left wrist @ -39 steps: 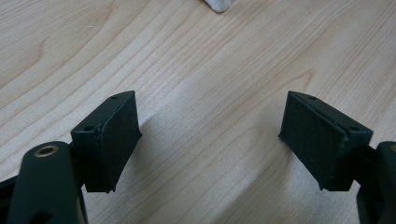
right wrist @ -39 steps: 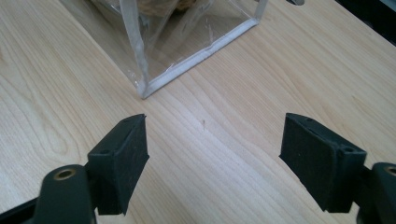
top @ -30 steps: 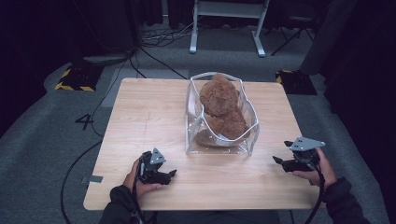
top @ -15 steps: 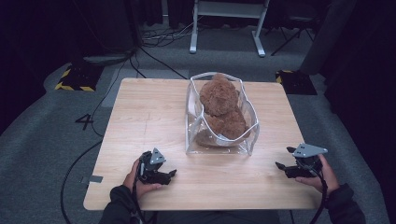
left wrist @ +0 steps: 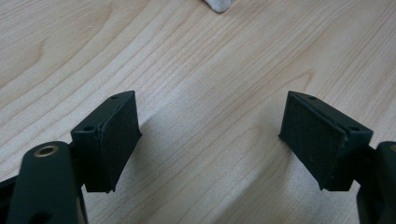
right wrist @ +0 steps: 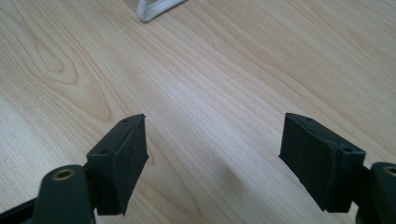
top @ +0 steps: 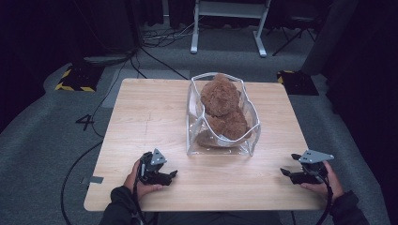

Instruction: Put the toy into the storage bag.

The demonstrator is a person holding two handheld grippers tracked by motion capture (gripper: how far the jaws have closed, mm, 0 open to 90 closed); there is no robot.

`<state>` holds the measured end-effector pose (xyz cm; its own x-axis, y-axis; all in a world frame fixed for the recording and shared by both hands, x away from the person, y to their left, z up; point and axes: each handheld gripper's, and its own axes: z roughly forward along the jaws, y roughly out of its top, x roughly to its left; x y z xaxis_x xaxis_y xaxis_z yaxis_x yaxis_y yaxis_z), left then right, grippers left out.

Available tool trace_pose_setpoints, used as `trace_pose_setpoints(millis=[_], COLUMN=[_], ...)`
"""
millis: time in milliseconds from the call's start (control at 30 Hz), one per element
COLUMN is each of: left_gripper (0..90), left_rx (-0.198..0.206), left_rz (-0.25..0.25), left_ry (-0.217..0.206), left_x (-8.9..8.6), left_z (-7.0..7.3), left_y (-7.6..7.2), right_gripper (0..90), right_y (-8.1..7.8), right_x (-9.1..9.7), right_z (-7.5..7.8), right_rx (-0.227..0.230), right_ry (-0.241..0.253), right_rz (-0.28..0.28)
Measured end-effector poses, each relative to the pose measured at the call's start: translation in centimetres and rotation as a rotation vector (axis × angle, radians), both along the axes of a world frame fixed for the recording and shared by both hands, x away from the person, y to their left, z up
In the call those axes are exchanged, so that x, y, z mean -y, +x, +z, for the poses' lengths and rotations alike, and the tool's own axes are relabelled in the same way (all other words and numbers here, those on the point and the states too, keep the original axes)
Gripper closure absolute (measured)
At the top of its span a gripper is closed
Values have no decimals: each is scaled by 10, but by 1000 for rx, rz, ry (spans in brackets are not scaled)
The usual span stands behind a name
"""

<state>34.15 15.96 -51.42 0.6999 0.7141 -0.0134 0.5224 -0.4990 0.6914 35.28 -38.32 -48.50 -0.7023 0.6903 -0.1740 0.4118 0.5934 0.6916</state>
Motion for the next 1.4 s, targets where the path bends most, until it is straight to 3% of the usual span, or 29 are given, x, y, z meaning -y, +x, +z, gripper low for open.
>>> trace_pose_setpoints(millis=[767,967,1400], left_gripper=[196,196,194], left_rx=[-2,-5,-3], left_rz=[-2,-3,-4], left_ry=[-2,-2,-6], left_x=[0,0,0], left_z=[0,0,0], left_y=[0,0,1], right_gripper=[218,158,149], right_y=[-12,-13,-16], right_x=[27,40,45], right_z=[-22,-28,-29], right_rx=[-52,-73,-71], right_ry=[79,156,155], right_rz=[-63,-100,-117])
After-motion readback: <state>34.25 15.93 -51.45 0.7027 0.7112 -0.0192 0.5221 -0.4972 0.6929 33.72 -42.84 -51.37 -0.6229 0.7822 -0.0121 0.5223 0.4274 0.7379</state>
